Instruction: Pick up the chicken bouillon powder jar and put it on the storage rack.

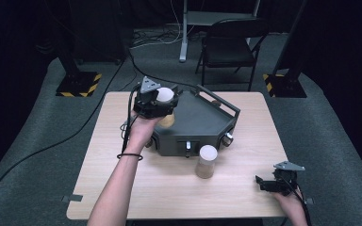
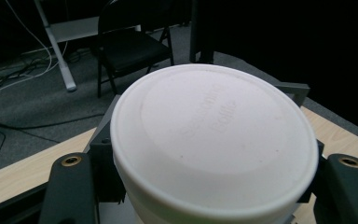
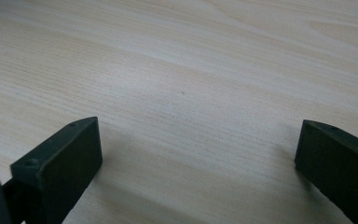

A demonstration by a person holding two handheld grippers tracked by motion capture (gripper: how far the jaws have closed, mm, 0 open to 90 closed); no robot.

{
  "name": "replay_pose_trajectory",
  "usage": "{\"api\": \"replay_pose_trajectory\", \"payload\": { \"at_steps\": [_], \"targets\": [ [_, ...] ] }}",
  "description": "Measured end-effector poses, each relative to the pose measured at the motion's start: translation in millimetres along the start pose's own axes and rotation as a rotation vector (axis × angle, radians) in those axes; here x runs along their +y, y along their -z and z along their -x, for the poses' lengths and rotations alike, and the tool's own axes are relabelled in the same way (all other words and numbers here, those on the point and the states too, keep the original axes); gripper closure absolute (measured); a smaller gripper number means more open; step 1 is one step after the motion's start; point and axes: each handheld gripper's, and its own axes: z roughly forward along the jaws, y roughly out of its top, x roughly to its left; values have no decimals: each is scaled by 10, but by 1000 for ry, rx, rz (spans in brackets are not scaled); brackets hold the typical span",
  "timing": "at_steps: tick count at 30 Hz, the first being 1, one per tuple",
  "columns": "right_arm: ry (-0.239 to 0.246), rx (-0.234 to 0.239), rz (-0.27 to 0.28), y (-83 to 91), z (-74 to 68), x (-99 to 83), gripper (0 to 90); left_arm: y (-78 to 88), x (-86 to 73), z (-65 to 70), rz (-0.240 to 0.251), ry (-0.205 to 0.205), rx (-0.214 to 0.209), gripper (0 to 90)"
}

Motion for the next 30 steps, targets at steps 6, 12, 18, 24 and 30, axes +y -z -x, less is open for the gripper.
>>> {"api": "replay_pose_trajectory", "payload": {
  "at_steps": [6, 12, 18, 24, 30],
  "targets": [
    [2, 2, 0, -1, 6, 0, 0, -205, -7, 4, -31, 6, 12, 335],
    [6, 5, 1, -2, 13, 1, 0, -347, 0, 5, -62, 16, 23, 335],
    [5, 4, 1, -3, 9, 1, 0, -411, 22, 3, -109, 27, 30, 335],
    [7, 6, 0, -3, 14, 1, 0, -376, 28, -38, -125, 47, 15, 328],
    [10, 10, 0, -8, 21, 8, 0, -199, 45, -82, -147, 54, 21, 208]
  ]
}}
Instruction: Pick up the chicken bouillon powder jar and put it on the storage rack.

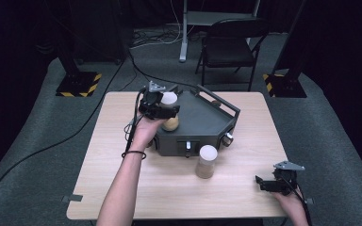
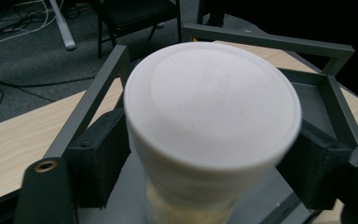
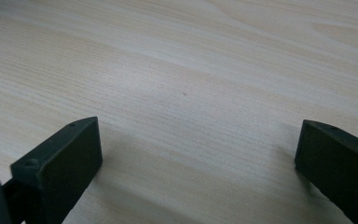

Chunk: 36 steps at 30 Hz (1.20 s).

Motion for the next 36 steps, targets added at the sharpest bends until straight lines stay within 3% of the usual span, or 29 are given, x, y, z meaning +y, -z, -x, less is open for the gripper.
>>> {"api": "replay_pose_trajectory", "payload": {
  "at_steps": [6, 11, 14, 17, 23, 31, 36],
  "targets": [
    [-1, -1, 0, -1, -3, 0, 0, 233, -91, -67, 30, 0, -1, 177],
    [1, -2, 0, -2, -5, 0, 0, 457, -193, -66, 47, -31, 12, 147],
    [1, -3, 0, -2, -6, 1, 0, 589, -276, -96, 67, -31, -6, 145],
    [1, -3, -1, -3, -6, 5, 0, 713, -340, -57, 62, -69, 5, 136],
    [-2, -6, -2, -4, -13, 9, 0, 933, -547, -23, 77, -102, 16, 135],
    [-4, -8, -1, -3, -18, 3, 0, 1124, -866, 6, 83, -103, 13, 137],
    [-5, -8, 0, -3, -19, 2, 0, 1157, -1045, 20, 87, -103, -9, 133]
  ]
}}
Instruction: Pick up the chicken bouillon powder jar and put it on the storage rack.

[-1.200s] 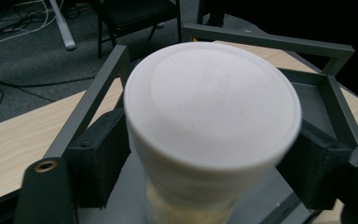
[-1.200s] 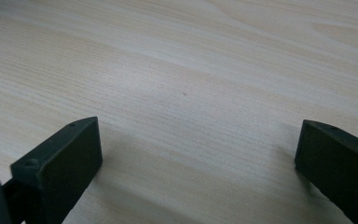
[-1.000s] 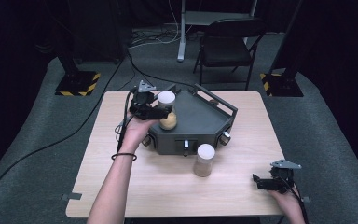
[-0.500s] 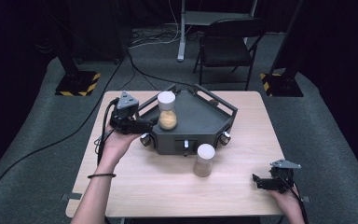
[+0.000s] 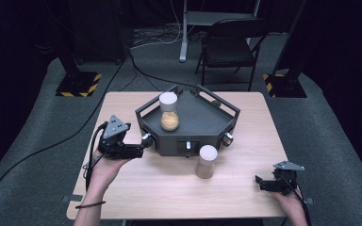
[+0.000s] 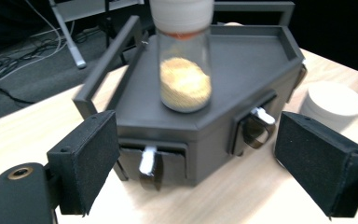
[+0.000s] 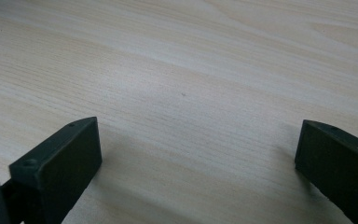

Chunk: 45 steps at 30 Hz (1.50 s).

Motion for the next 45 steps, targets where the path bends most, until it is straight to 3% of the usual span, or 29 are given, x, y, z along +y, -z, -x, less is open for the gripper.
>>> {"api": "replay_pose_trajectory", "payload": {
  "at_steps": [5, 13, 19, 24, 32, 41, 45],
  "targets": [
    [0, 0, 0, -1, 1, 2, 0, -7, -241, 17, 7, 16, -3, 102],
    [-3, -3, 0, 3, -8, -2, 0, -8, -720, -71, 7, 81, -19, 98],
    [-3, -3, 1, 5, -10, -5, 0, 67, -1050, -121, 9, 112, 9, 101],
    [-3, -3, 0, 6, -11, -6, 0, 42, -1241, -194, -31, 153, 30, 109],
    [-3, -3, 0, 6, -11, -6, 0, -109, -1479, -325, -101, 181, 50, 118],
    [-2, -2, 0, 7, -10, -7, 0, -232, -1568, -431, -171, 222, 50, 118],
    [-1, -2, 0, 8, -10, -7, 0, -293, -1551, -434, -214, 219, 62, 118]
  ]
}}
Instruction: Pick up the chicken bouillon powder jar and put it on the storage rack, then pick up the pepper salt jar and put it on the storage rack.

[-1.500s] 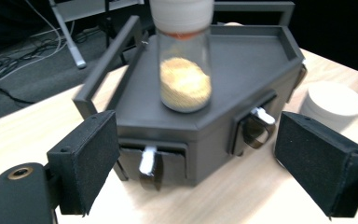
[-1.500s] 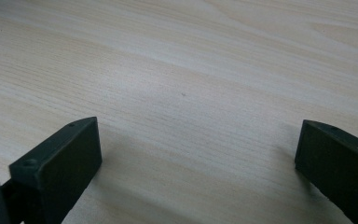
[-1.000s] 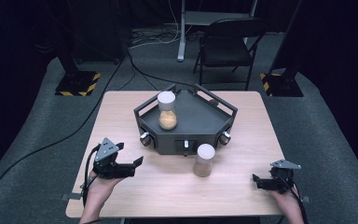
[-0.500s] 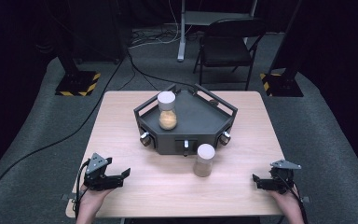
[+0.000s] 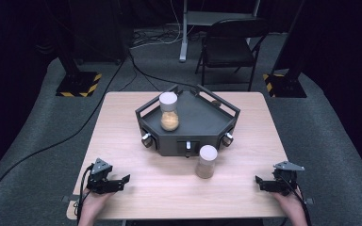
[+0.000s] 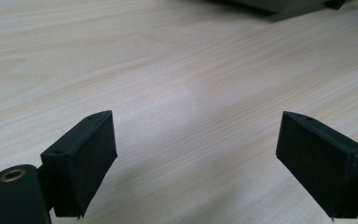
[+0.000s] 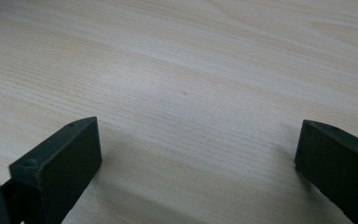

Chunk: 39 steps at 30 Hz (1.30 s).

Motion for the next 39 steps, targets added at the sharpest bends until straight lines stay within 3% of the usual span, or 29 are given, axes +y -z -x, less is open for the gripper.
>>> {"api": "replay_pose_trajectory", "payload": {
  "at_steps": [5, 7, 10, 12, 35, 39],
  "targets": [
    [0, 0, 0, 0, 0, 0, 0, -69, 23, 76, -35, -2, 41, 111],
    [-1, -1, 0, -1, -2, 1, 0, -107, 46, 105, -61, -17, 54, 104],
    [0, 0, 0, 0, -1, 1, 0, -129, 40, 143, -59, -32, 68, 88],
    [0, 1, 0, 0, 1, 1, 0, -151, 34, 184, -61, -66, 87, 83],
    [-6, 4, 6, 10, 13, -13, 14, -172, 55, 178, -68, -68, 83, 43],
    [-19, 33, -7, 23, 41, 40, 50, -172, 55, 179, -68, -69, 84, 43]
  ]
}}
